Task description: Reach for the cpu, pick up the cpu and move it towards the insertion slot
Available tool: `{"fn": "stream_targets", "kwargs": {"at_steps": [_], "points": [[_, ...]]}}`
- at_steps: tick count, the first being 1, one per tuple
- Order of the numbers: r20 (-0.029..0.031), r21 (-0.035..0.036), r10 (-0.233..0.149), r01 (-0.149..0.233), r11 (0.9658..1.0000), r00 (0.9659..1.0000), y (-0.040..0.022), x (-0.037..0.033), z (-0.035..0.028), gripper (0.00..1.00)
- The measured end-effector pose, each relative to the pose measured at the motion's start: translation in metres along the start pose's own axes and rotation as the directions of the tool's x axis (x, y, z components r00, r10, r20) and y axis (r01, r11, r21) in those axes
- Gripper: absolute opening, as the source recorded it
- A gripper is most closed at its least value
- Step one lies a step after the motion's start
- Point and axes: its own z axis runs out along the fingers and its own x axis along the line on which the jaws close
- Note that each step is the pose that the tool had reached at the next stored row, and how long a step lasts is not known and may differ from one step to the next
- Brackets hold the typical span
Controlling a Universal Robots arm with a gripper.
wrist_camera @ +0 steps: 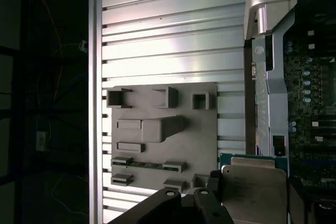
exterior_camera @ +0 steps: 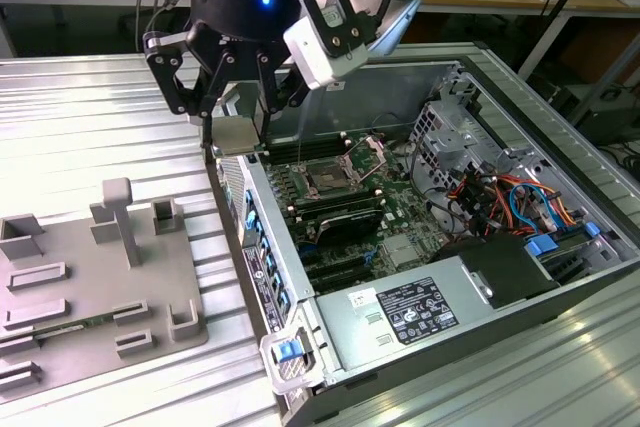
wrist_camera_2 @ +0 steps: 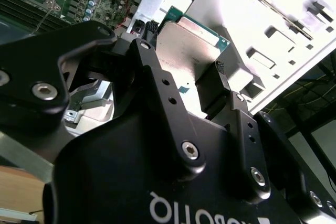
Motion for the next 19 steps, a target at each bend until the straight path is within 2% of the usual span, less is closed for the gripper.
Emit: {"fn": "stream_targets", "kwargs": {"at_steps": [12,13,19], "points": [[0.0002,-0.0001,0.000,0.000,1.0000,1.0000,0.0000,-0.0011,0.0000,0.55],[0.0003,0.0000,0.000,0.000,1.0000,1.0000,0.0000,-0.0025,0.0000,0.55],[0.0037,0.0000,0.000,0.000,1.0000,1.0000,0.0001,-0.0219,0.0007,0.55]]}}
